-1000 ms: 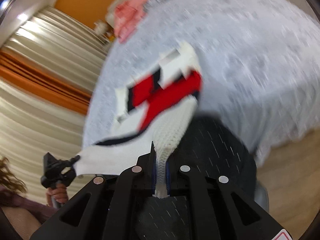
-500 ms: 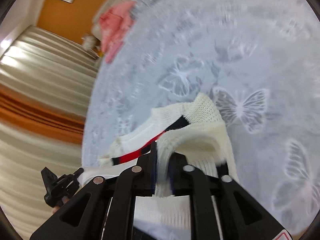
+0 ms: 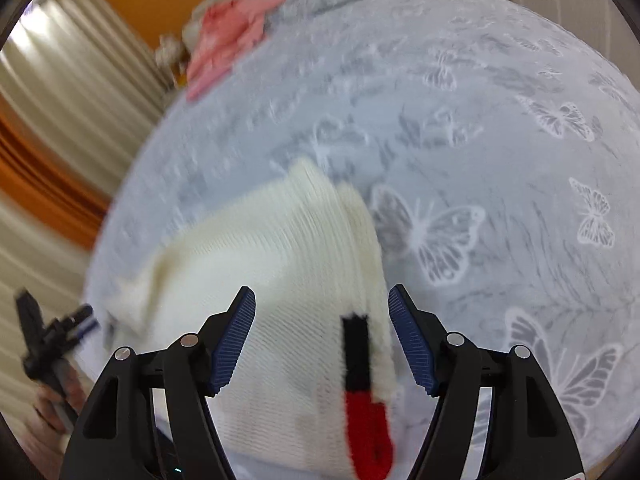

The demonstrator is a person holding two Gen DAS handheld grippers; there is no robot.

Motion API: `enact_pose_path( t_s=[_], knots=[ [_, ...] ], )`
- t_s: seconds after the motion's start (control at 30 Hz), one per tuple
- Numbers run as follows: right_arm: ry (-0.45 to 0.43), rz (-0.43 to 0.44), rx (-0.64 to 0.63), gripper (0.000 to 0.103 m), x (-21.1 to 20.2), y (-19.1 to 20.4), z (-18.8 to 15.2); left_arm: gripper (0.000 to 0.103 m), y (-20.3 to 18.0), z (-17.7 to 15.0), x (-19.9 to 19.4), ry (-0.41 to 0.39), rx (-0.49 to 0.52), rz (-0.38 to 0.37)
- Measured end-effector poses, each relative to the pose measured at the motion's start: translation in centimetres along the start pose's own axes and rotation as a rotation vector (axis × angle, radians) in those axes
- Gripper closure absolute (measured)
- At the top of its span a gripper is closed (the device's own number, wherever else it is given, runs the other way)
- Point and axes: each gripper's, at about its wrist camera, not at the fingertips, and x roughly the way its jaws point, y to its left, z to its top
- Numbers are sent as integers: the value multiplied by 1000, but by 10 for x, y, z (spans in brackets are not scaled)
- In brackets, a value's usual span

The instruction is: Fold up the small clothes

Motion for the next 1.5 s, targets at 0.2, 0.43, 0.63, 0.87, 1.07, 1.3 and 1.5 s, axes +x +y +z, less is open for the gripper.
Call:
enact_pose_path(
  t_s=[0.2,0.43,0.63,0.87,1.07,1.3,1.5],
  knots=[
    [44,-25,-24,35,38,9,22,28,-41,5,33,-27,239,100],
    [44,-30,67,95,55,-1,35,95,2,60,59,-3,-73,123],
    [78,-95,31,68,43,1,28,59,11,52,36,-17,-135,65],
    [93,-93,40,54,48,0,9,35,8,4,13,-28,-154,96],
    [91,-27,90,67,69,2,36,66,0,29,62,67,-146,88],
    [67,-74,194,97,54,-46,47,96,30,34,67,100,-235,112],
    [109,-53,167,77,57,-36,37,88,28,31,67,109,-266,57]
  ],
)
